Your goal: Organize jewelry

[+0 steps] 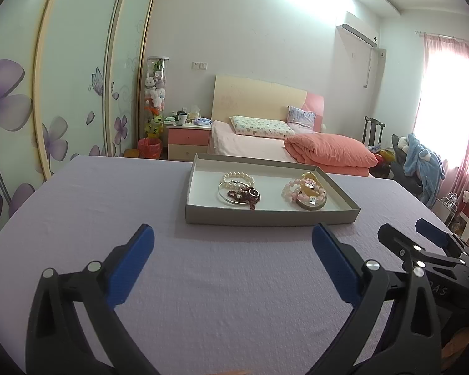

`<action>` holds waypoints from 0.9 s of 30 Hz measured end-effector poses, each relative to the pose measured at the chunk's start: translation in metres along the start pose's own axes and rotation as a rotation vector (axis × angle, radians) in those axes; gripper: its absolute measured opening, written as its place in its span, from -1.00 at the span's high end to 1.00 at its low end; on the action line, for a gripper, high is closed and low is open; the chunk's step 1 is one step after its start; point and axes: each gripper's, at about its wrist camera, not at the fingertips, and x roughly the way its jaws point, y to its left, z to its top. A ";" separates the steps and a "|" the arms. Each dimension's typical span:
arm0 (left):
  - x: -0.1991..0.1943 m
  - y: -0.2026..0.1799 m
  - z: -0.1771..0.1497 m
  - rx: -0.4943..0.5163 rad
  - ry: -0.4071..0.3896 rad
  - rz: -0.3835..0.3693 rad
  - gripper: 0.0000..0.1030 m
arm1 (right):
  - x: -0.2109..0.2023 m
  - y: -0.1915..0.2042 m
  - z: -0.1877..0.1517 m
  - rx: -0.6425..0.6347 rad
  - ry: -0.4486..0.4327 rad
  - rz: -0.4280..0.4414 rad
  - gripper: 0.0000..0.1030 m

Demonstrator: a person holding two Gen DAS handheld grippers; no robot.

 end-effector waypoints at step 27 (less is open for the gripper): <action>0.006 -0.003 -0.001 0.005 0.011 0.004 -0.92 | 0.001 0.001 -0.003 0.005 0.008 0.002 -0.97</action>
